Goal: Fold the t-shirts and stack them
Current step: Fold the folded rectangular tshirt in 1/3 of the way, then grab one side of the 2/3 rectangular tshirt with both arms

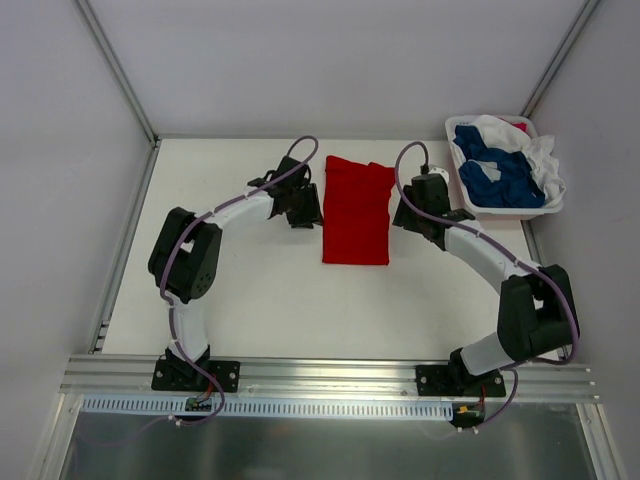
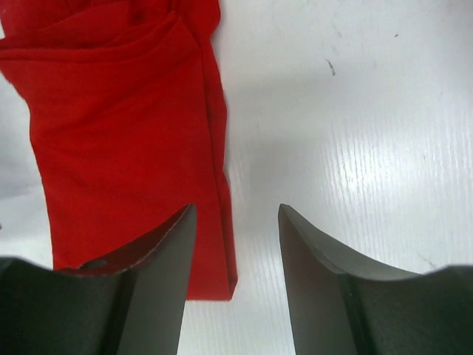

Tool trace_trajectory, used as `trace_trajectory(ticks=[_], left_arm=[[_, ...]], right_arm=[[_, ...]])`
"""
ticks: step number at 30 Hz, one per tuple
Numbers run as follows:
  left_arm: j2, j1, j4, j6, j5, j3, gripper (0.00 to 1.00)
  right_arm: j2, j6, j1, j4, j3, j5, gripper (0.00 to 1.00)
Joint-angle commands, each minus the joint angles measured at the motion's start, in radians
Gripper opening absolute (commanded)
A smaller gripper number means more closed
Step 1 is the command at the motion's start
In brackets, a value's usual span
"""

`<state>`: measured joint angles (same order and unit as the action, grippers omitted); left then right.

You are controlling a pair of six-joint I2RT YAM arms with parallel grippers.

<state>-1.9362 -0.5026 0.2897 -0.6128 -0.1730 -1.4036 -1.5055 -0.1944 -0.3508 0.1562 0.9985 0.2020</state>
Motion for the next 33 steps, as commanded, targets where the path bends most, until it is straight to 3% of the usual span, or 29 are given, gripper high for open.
trace_trajectory(ticks=[1, 17, 33], left_arm=[[0.051, -0.043, -0.003, -0.015, 0.010, 0.023, 0.38], [0.028, -0.094, -0.084, -0.065, 0.010, 0.178, 0.37], [0.003, -0.094, -0.132, -0.073, -0.005, 0.210, 0.36]], right_arm=[[0.079, -0.034, -0.037, 0.016, -0.044, 0.017, 0.52], [0.119, -0.088, -0.134, 0.000, -0.202, 0.014, 0.53], [-0.024, -0.134, -0.154, -0.121, -0.258, -0.033, 0.53]])
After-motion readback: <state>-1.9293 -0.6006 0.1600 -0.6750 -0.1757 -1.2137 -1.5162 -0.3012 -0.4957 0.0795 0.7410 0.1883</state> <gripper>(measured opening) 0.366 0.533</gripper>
